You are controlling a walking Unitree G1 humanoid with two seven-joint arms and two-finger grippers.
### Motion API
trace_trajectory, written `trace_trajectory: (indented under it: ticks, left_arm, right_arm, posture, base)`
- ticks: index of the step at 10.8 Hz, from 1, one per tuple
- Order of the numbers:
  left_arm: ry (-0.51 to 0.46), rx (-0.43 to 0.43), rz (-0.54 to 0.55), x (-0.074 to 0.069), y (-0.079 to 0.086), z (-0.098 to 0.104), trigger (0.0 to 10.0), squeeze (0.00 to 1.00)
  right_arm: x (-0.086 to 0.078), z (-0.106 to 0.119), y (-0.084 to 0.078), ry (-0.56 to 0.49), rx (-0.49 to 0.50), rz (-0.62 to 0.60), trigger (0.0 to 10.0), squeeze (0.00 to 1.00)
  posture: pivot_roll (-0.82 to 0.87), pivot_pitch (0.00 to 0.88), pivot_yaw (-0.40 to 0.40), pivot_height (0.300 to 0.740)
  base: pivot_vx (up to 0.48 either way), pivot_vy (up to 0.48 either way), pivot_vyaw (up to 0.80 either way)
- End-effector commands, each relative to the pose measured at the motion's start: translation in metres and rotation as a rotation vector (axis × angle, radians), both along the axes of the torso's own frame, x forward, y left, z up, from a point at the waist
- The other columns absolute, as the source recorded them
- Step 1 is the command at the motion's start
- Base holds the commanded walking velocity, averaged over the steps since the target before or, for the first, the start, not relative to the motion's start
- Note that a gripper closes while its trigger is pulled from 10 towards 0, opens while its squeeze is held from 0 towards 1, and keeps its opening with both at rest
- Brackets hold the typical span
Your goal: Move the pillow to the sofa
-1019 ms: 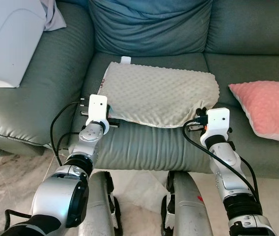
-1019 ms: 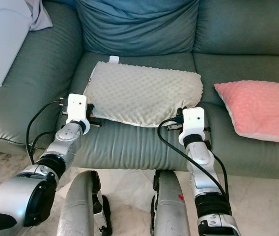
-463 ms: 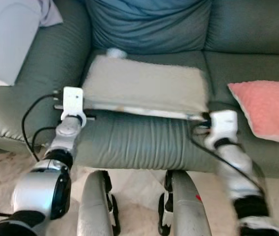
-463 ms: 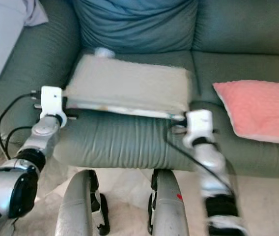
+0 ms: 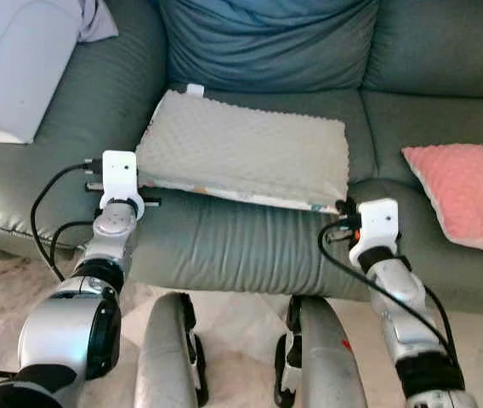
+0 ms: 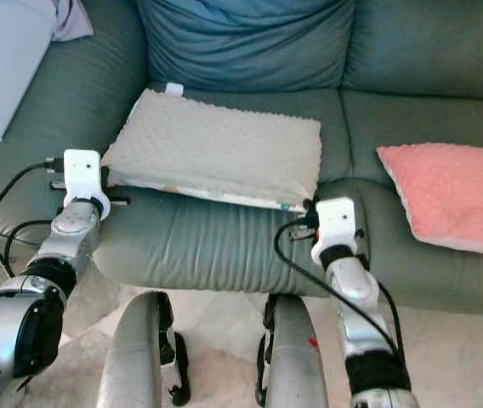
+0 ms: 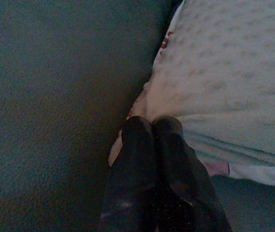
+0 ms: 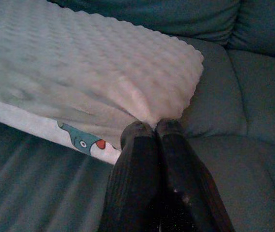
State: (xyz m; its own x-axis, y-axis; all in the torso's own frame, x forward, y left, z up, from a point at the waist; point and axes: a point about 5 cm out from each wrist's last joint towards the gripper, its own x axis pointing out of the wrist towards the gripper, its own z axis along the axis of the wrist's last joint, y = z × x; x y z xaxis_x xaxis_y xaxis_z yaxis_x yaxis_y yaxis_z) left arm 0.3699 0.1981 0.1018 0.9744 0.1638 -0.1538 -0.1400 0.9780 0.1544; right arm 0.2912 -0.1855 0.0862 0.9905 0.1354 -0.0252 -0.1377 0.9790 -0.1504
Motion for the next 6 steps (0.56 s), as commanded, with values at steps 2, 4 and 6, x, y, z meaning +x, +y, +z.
trace_trajectory:
  ticks: [2,4,6]
  left_arm:
    - [0.027,0.042,0.070,-0.012,0.023,-0.011,10.0,0.00]
    - [0.014,0.053,0.103,-0.020,0.033,-0.016,10.0,0.00]
    - [0.007,0.043,0.125,-0.032,0.039,-0.026,10.0,0.00]
  right_arm:
    - [-0.019,-0.006,0.006,0.039,0.010,0.006,10.0,0.00]
    - [-0.043,-0.013,0.011,0.083,0.015,0.018,10.0,0.00]
    - [-0.062,-0.017,0.002,0.135,-0.019,-0.024,10.0,0.00]
  posture:
    - [-0.06,0.233,0.025,0.616]
    - [-0.06,0.234,0.021,0.616]
    - [-0.05,0.230,0.017,0.616]
  base:
    - [0.000,0.000,0.00]
    - [0.000,0.000,0.00]
    - [0.000,0.000,0.00]
